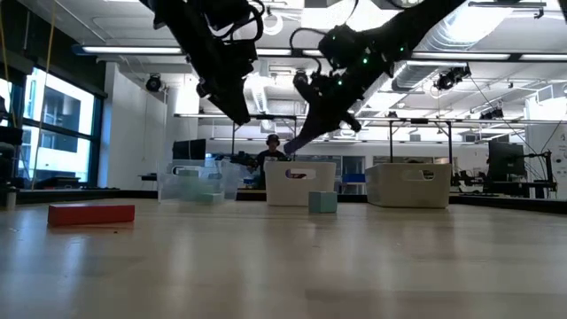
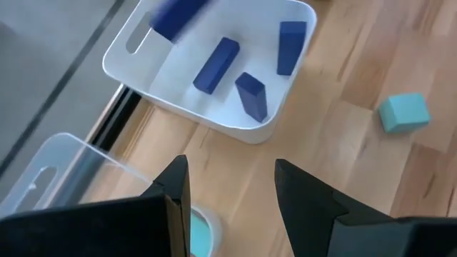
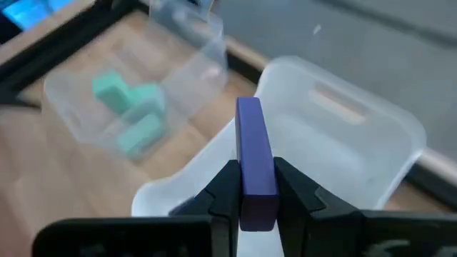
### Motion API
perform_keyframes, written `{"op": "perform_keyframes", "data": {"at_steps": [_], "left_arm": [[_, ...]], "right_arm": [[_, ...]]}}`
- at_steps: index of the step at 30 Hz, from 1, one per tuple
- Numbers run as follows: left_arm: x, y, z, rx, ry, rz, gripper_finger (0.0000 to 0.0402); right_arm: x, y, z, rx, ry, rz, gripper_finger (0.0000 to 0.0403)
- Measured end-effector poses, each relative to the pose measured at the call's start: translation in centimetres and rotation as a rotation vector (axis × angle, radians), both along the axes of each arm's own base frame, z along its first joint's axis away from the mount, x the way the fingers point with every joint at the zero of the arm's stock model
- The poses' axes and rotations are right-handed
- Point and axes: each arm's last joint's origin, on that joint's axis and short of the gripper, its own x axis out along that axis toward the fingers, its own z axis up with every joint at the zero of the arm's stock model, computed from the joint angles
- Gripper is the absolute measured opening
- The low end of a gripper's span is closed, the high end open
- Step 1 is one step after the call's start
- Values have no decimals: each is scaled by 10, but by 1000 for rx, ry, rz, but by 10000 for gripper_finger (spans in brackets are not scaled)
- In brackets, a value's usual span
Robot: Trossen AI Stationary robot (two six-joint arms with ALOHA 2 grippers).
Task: Sort & place blocks by color
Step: Put the blue block into the white bin
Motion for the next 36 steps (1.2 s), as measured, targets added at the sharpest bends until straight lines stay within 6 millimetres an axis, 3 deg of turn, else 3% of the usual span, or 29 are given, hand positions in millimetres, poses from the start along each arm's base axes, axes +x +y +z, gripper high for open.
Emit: {"op": "perform_keyframes", "data": {"at_steps": [6,11,28,36], "left_arm": [[-5,10,0,-6,-5,37,124],[-7,14,0,-14,-14,66,124],[-5,14,1,-73,-85,87,124],[-5,14,1,-75,-88,89,124]], "right_arm": [[6,-2,-24,121,22,-25,44],[6,-1,-32,172,50,-27,44],[2,0,-36,222,83,-59,46],[2,1,-37,243,83,-65,82]]}}
